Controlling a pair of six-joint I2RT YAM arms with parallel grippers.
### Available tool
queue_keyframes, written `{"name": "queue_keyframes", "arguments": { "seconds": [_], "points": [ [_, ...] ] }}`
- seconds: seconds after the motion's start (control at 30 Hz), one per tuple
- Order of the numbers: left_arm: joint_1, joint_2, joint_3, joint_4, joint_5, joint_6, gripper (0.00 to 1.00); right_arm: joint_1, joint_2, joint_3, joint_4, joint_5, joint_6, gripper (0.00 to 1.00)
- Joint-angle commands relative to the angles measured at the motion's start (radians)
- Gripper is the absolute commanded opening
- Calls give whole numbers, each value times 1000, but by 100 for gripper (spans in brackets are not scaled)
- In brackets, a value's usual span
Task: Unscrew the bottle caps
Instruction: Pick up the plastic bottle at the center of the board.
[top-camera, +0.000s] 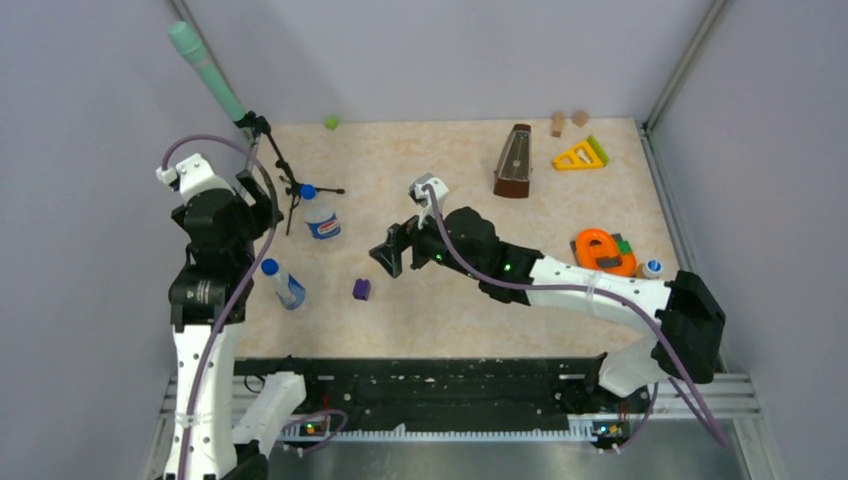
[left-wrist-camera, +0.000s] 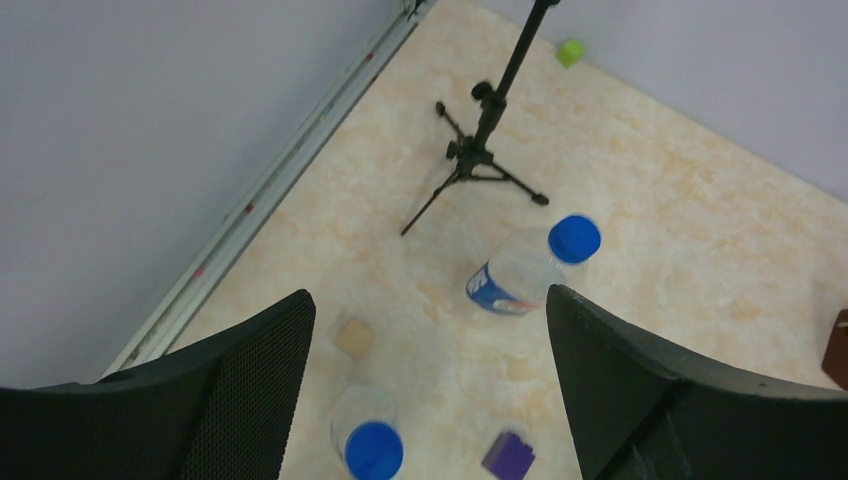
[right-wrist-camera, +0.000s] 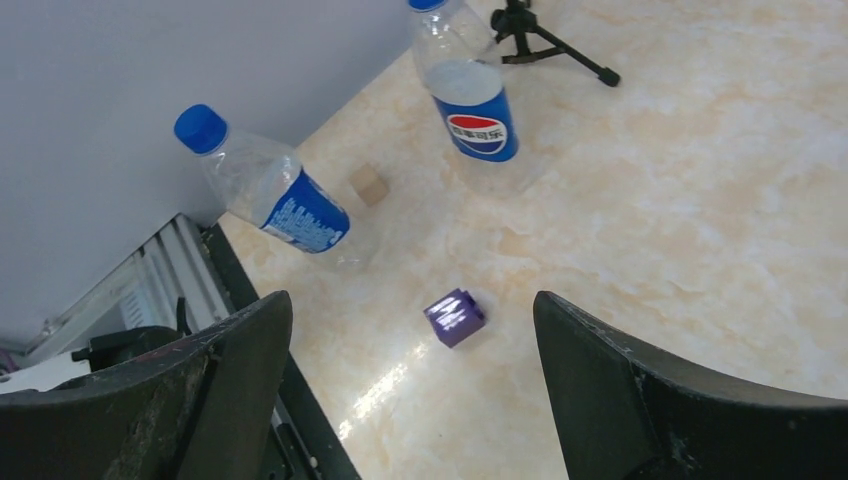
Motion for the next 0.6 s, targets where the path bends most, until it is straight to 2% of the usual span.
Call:
{"name": "queue_keyframes", "arguments": {
  "seconds": [0.0, 0.1, 0.3, 0.57],
  "points": [
    [4, -65, 18, -225, 6, -141, 86, -46, -105, -28, 19, 53, 40, 88],
    [4, -91, -4, -305, 26, -174, 79, -75, -149, -53, 8, 29, 47, 87],
    [4, -70, -22, -424, 42, -205, 76, -102, -209, -77, 5, 24, 50, 88],
    [3, -20, -69, -395, 169, -155, 71, -116, -198, -81, 2, -10, 57, 88]
  ]
}}
